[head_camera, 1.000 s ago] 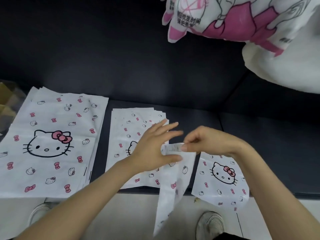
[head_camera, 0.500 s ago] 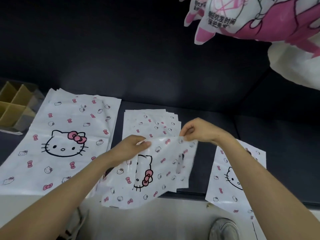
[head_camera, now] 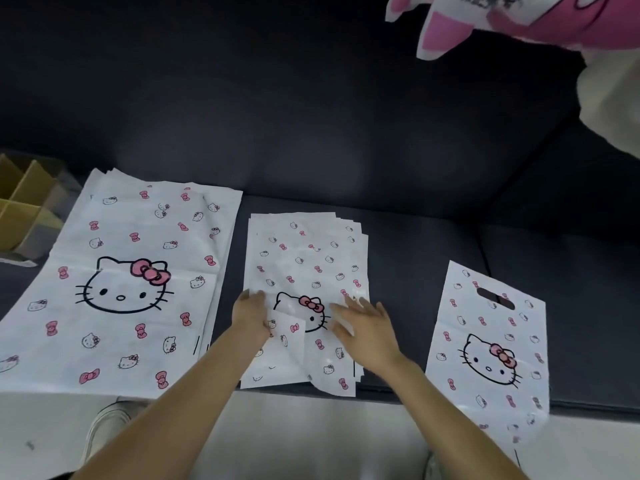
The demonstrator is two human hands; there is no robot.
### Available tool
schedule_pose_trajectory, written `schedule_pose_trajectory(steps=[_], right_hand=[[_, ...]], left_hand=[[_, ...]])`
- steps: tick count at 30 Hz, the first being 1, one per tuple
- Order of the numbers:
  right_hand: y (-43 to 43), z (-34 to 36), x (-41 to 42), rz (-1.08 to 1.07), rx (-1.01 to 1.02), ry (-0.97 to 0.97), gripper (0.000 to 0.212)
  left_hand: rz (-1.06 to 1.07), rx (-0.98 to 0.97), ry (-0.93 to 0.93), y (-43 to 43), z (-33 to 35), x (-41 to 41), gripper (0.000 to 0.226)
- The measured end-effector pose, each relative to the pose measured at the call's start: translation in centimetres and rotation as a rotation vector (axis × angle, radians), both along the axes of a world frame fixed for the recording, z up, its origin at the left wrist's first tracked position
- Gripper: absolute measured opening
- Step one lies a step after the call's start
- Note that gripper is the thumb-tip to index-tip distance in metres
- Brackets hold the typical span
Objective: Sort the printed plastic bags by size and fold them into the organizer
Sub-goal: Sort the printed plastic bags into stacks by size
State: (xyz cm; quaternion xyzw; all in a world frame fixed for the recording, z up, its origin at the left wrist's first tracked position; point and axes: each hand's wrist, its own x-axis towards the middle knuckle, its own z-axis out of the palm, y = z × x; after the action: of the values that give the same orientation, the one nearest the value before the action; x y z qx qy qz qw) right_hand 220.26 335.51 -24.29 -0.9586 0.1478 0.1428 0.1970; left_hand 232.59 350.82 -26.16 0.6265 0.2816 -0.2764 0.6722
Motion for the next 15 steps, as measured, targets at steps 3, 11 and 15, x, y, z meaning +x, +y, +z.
schedule_pose_trajectory(steps=[3, 11, 15], right_hand=[[0.4, -1.8, 0.2, 0.037, -0.048, 0.116, 0.057], [-0.4, -3.9, 1.2, 0.052, -0.231, 0.050, 0.093], [-3.2, -3.5, -2.0, -0.331, -0.321, -0.102, 0.069]], left_hand=[[-0.143, 0.230, -0.149, 0.3, 0.1, 0.2, 0.031], [-1.371, 1.117, -1.136, 3.3, -2.3, -1.2, 0.059], [-1.594, 1.149, -0.885, 2.2, -2.5, -1.3, 0.097]])
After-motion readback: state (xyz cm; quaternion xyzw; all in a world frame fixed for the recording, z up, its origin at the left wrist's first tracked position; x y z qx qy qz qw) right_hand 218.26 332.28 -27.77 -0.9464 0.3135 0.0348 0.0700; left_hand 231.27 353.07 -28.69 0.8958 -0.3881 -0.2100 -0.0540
